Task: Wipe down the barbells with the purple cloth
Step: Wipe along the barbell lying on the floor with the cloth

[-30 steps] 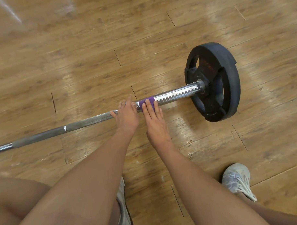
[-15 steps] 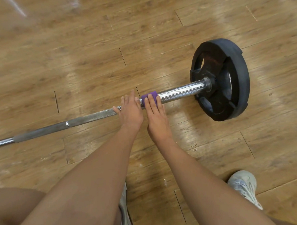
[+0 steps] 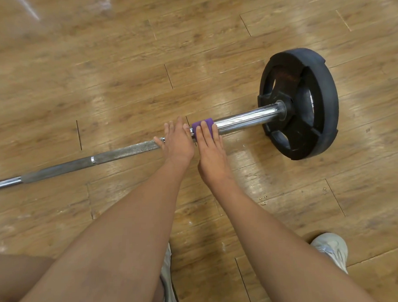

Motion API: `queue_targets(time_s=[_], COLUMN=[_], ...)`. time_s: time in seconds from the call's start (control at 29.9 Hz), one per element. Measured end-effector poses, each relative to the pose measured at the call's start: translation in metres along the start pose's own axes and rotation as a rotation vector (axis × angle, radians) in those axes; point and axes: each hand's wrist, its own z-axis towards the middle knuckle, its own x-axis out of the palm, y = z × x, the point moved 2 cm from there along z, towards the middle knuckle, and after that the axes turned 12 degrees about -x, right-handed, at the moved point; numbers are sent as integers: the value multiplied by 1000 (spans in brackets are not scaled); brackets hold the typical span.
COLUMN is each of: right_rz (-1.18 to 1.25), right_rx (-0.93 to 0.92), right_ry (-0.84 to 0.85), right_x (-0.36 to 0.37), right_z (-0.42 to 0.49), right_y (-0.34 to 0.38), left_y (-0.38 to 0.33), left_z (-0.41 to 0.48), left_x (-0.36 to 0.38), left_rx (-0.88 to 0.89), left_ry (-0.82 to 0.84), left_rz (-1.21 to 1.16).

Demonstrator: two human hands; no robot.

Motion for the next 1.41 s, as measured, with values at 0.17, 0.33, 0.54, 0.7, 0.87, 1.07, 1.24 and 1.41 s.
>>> queue_targets(time_s=[0.17, 0.33, 0.54, 0.7, 0.87, 1.07, 1.24, 1.41], right_rz=[-20, 6, 5, -2, 53, 77, -83, -71], right_rx=[-10, -22, -23, 9, 32, 83, 123, 52], right_ry=[28, 10, -14, 36, -61, -86, -6, 28], right_x=[-2, -1, 4, -10, 1, -1, -27, -27], right_z=[13, 6, -15, 19, -19, -25, -15, -42], right_y=[-3, -7, -5, -9, -5, 1, -23, -20], left_y=[-4, -7, -6, -3, 4, 18, 19, 35], left_z=[7, 10, 8, -4, -17, -42, -70, -79], left_x=[-2, -7, -3, -1, 2, 14, 21, 23], left_rx=[-18, -28, -32, -22, 1, 45, 95, 275], left_ry=[17, 42, 8, -5, -3, -88, -109, -88], left_rz=[-5, 8, -5, -5, -22, -40, 38, 272])
